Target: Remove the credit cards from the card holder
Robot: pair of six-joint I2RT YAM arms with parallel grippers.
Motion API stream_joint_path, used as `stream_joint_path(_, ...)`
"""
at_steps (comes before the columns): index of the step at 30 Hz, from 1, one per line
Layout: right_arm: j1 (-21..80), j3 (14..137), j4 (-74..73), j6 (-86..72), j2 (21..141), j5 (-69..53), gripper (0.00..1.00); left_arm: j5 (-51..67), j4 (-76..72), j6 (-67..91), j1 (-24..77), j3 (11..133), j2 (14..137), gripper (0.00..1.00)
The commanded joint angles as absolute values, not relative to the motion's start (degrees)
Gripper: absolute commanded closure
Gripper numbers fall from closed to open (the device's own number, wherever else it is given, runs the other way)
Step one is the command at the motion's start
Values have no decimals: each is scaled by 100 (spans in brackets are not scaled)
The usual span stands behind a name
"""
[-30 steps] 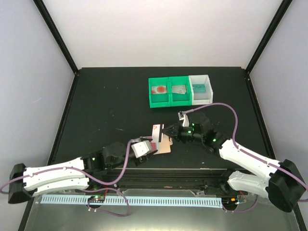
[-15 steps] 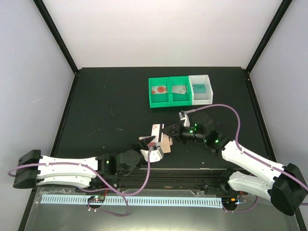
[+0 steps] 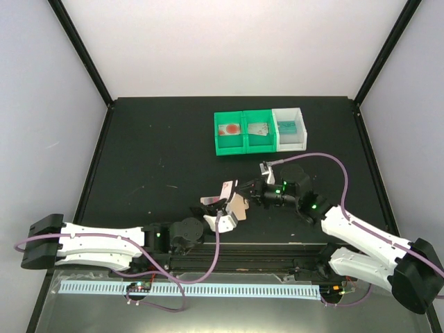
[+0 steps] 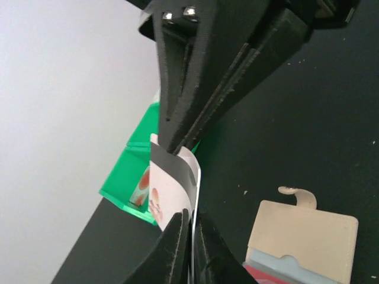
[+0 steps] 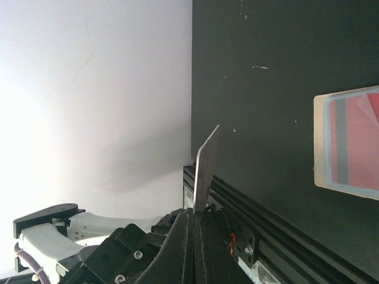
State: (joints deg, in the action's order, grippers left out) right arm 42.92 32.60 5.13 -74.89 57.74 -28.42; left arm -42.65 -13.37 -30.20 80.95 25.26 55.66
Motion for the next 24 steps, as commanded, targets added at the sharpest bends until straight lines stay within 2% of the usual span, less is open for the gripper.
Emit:
stream_joint_path(1,4271,3064,859,-7572,5688,-3018,99,-4476,-1249,-2762,8108,2782,5526,98)
stream_joint_path(3,4266,2991,1054,-7555,5702,-3072,95,-4428,-1160,-2584,8114,2801,5491,99)
stream_joint_path(5,4272,2948,1155,-7445,5691,-3060,82,-4419,-1034,-2296,8092,2813,5447,98)
stream_joint_path(7,4270,2957,1131,-7248,5642,-3023,74,-4370,-927,-1792,8006,2768,5363,98)
stream_joint_path(12,4271,3001,931,-6533,5364,-2768,59,-3333,-343,-511,7368,2681,4929,99)
stream_joint_path(18,4266,2982,811,-5506,4960,-2475,54,-1319,46,1003,6061,2685,4287,98)
stream_joint_path(24,4273,2865,1005,-4985,4761,-2593,54,400,-638,2154,5084,2349,3825,98)
